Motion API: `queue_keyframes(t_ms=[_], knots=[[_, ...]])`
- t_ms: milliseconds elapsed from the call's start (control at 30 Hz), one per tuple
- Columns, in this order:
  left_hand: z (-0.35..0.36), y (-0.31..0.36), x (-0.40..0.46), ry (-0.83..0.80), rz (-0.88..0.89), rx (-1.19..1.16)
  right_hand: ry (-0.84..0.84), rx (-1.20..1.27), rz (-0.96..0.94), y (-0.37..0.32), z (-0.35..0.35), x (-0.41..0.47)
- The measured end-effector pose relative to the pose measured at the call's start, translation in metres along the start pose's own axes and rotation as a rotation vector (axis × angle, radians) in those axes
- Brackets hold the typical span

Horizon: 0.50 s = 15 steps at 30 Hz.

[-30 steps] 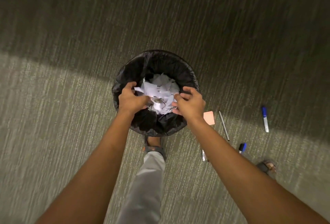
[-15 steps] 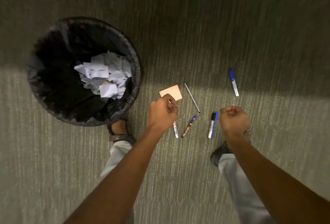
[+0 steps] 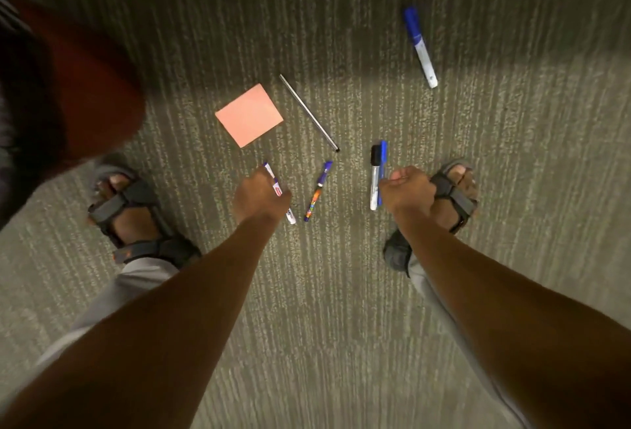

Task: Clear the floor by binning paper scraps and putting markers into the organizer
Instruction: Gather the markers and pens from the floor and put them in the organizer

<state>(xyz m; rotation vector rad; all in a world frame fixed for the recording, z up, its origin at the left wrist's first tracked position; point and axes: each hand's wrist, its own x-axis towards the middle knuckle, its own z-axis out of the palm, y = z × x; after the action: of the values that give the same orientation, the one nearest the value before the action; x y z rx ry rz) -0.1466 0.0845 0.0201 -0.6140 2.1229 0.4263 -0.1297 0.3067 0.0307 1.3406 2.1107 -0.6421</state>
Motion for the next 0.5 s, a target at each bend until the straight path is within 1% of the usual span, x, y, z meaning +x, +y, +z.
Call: queue_keyframes(t_ms=[100,167,233,367,433,500], knots=[[0.018,-0.008,0.001,0.007,-0.090,-0.017,0.000,-0.010,0.005,0.011,0.006,0.008],[0.023,-0.011,-0.001,0.045,-0.142,0.002,-0.007,-0.039,-0.033,0.017,0.012,0.009],[0.025,-0.011,-0.004,0.071,-0.118,0.020,-0.021,-0.053,-0.081,0.021,0.020,0.008],[0.025,-0.009,-0.009,0.040,-0.030,-0.014,-0.034,-0.014,-0.173,0.024,0.030,0.004],[0.022,-0.013,-0.005,0.019,-0.044,-0.056,-0.017,-0.004,-0.205,0.026,0.031,0.005],[0.019,-0.018,0.006,-0.021,-0.107,-0.108,-0.010,-0.004,-0.204,0.026,0.031,0.008]])
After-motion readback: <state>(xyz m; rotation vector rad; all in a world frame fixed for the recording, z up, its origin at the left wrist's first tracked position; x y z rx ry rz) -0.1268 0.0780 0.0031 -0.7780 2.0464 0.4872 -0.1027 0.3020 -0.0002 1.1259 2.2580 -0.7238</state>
